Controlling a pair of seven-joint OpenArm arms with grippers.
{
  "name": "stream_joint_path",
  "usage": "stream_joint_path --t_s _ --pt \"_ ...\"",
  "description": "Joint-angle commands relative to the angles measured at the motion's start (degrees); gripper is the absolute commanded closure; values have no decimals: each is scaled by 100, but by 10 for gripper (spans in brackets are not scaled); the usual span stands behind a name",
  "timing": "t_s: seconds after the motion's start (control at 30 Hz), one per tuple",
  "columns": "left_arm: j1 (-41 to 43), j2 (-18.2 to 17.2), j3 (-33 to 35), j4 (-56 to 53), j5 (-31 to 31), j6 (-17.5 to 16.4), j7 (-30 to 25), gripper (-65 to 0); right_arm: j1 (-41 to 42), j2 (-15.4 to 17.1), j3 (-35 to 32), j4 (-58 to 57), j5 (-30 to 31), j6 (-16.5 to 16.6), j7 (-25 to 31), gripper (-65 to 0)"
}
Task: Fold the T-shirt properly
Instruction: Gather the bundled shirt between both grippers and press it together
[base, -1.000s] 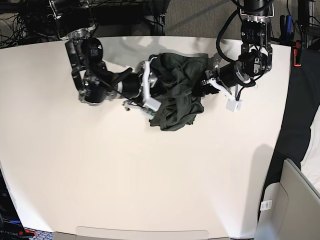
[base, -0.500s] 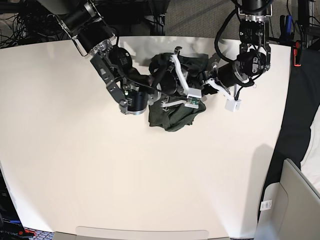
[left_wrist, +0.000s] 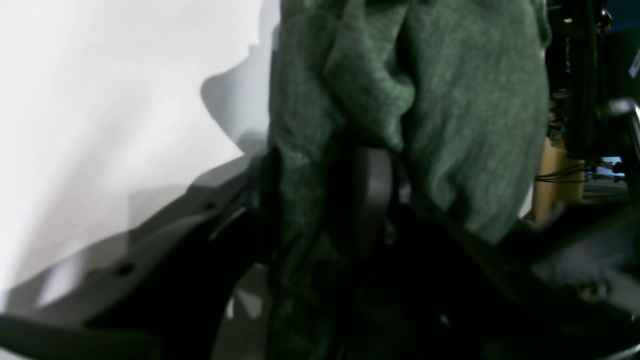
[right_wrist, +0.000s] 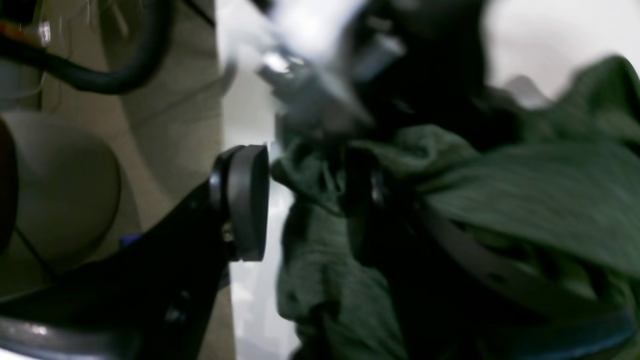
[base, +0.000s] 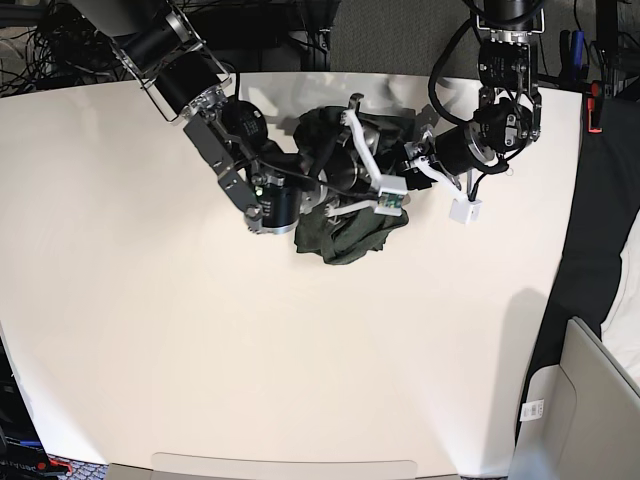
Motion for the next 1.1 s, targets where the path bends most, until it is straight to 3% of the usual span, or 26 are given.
stream_joint_path --t_s 0.0,0.23,0.4,0.73,0.9,1.07 --pt "-11 -107 -149 38 214 96 63 -263 144 21 143 217 75 30 97 -252" --pt "-11 130 -1160 38 188 105 133 -266 127 126 811 455 93 30 106 -252" --pt "-2 183 -1450 38 188 105 133 -266 109 223 1074 490 101 30 246 -252" --pt "455 218 -1599 1189 179 87 459 -265 -23 390 2296 463 110 30 299 -251" --pt "719 227 -1599 1989 170 61 529 -261 -40 557 2472 446 75 30 475 -251" --pt "877 341 -1397 2526 170 52 538 -160 -49 601 2472 252 66 30 554 -250"
